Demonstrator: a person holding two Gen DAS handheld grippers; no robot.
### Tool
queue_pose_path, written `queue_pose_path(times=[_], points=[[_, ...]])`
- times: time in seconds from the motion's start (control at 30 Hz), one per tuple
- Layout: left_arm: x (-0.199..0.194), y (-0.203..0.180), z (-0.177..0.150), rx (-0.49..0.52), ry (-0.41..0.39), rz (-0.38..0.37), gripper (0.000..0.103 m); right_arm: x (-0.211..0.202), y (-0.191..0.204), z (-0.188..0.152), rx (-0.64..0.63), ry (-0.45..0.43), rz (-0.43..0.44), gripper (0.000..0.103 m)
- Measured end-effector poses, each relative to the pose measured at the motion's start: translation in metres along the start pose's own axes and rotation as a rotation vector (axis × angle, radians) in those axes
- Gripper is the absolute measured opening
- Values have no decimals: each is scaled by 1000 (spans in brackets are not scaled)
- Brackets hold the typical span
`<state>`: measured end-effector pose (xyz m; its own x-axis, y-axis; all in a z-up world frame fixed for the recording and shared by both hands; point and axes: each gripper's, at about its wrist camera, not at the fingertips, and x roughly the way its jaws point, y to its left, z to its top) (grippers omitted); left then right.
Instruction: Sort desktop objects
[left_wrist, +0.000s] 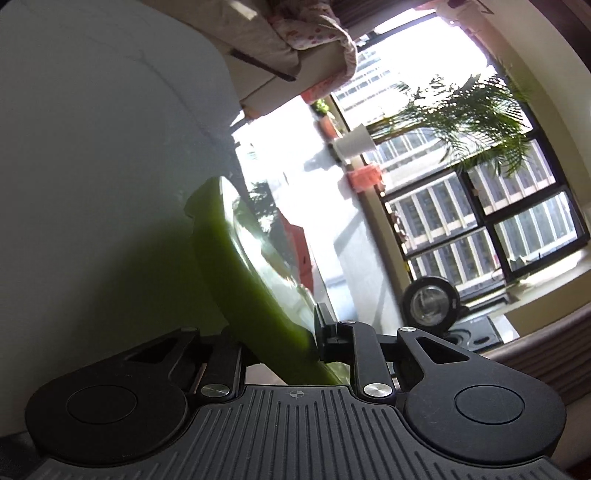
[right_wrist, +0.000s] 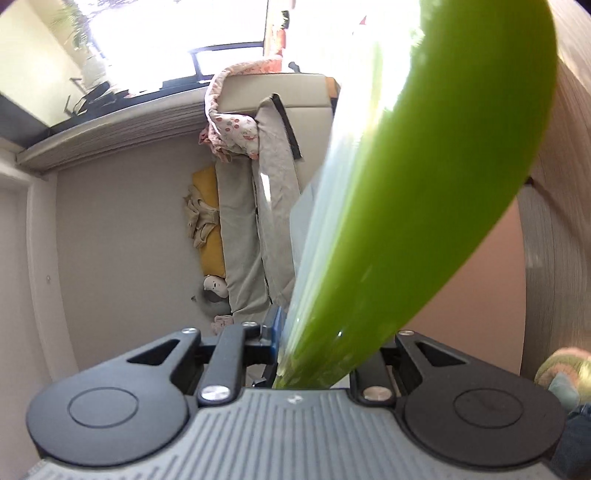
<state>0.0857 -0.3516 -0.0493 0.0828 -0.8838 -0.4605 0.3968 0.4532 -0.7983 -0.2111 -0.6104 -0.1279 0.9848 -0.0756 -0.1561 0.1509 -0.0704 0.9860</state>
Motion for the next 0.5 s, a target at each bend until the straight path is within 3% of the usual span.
queue_pose_path(times=[0.1, 0.23, 0.37, 0.5], points=[[-18, -31, 13, 103, -36, -14, 24, -4, 38, -6, -137, -10, -7, 22], [-53, -50, 25, 179, -104, -52, 24, 6, 68, -16, -215, 6, 45, 22], [-118, -53, 32, 239, -226, -102, 26, -11, 120, -38, -316, 52, 140, 22], [-214, -24, 20, 274, -390, -94, 31, 13, 171, -88, -434, 191, 226, 24]])
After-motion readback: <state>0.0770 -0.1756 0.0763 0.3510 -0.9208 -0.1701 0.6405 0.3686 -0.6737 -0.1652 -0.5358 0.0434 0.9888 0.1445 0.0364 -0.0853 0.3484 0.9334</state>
